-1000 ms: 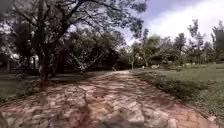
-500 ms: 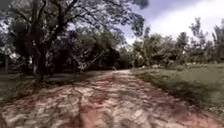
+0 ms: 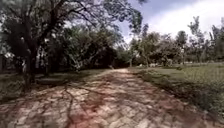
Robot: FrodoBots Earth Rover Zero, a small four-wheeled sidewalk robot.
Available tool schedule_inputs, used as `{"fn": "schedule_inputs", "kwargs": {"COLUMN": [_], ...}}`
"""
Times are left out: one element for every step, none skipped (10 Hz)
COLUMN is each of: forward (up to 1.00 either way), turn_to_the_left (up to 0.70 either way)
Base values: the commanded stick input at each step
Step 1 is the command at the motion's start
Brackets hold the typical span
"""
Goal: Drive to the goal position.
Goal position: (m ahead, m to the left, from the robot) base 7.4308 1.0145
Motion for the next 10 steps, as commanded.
{"fn": "schedule_inputs", "kwargs": {"forward": [0.7, 0.7, 0.7, 0.7, 0.7, 0.7, 0.7, 0.7, 0.7, 0.7], "turn_to_the_left": [0.0, 0.0, 0.0, 0.0, 0.0, 0.0, 0.0, 0.0, 0.0, 0.0]}}
